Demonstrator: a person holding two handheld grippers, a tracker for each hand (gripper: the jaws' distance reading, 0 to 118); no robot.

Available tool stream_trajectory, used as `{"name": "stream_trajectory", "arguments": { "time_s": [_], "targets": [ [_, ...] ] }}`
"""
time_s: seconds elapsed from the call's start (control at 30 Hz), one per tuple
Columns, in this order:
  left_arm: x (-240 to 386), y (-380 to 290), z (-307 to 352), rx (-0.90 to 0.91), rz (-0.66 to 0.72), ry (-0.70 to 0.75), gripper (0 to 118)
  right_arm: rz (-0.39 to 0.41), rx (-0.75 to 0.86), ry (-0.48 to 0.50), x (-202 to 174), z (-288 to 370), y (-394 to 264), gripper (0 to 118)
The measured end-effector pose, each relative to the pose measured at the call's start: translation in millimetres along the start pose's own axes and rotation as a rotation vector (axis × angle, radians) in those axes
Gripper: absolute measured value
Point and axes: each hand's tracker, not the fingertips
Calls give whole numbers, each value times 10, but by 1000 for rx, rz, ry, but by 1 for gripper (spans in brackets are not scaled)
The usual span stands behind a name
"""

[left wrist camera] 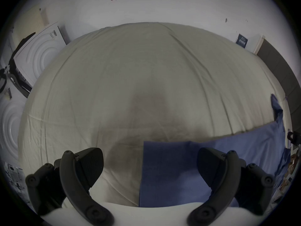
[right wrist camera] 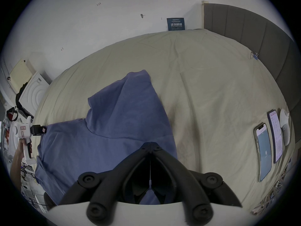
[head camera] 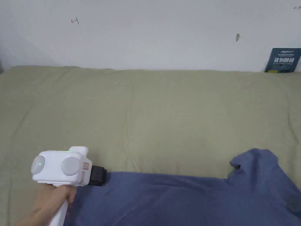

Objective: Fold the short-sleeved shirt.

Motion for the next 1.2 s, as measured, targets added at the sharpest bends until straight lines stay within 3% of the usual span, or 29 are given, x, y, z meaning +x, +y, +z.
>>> {"name": "stream_trajectory", "arguments": {
  "time_s": [0.03,0.1,0.13,0.17,0.4,0.43,0.47,0.53,0.6,0.73,0.8,0.83,0.87,0.97,1.03,1.1,1.2],
  "targets": [
    [-14,10,50,-1,-2,-37,74,1,-5,-7,29,3,25,2],
    [-12,29,171,40,-78,0,12,10,-11,-17,45,-6,67,2],
    [-63,51,184,50,-99,-4,1,9,-13,-25,48,-11,95,2],
    [-75,33,198,57,-62,-73,1,8,-13,-27,87,-25,131,2],
    [34,61,225,15,-45,-61,1,34,-16,-24,39,-57,362,2],
    [36,61,209,15,-41,-59,1,46,-15,-23,67,-164,423,7],
    [30,66,192,12,-28,-61,1,48,-21,-26,68,-217,469,33],
    [12,44,99,10,-13,-66,1,64,-95,2,81,-382,538,118],
    [12,33,64,11,-20,-61,1,93,-110,-42,112,-376,589,116],
    [16,41,88,10,-22,-60,1,87,-125,-35,103,-591,575,115],
    [23,64,80,9,-28,-59,1,80,-134,-18,107,-648,588,106],
    [23,72,81,9,-29,-58,1,183,-149,39,62,-691,610,93],
    [19,75,82,8,-30,-58,1,205,-159,36,45,-713,607,76],
    [15,57,107,5,-34,-60,1,299,-137,-65,-22,-657,514,1],
    [-9,49,147,9,-28,-64,1,219,-108,35,47,-519,514,1],
    [0,16,211,16,-30,-64,1,160,-76,35,109,-395,540,1],
    [-26,-15,377,31,-22,-71,1,154,-61,35,147,-235,563,1]
  ]
}}
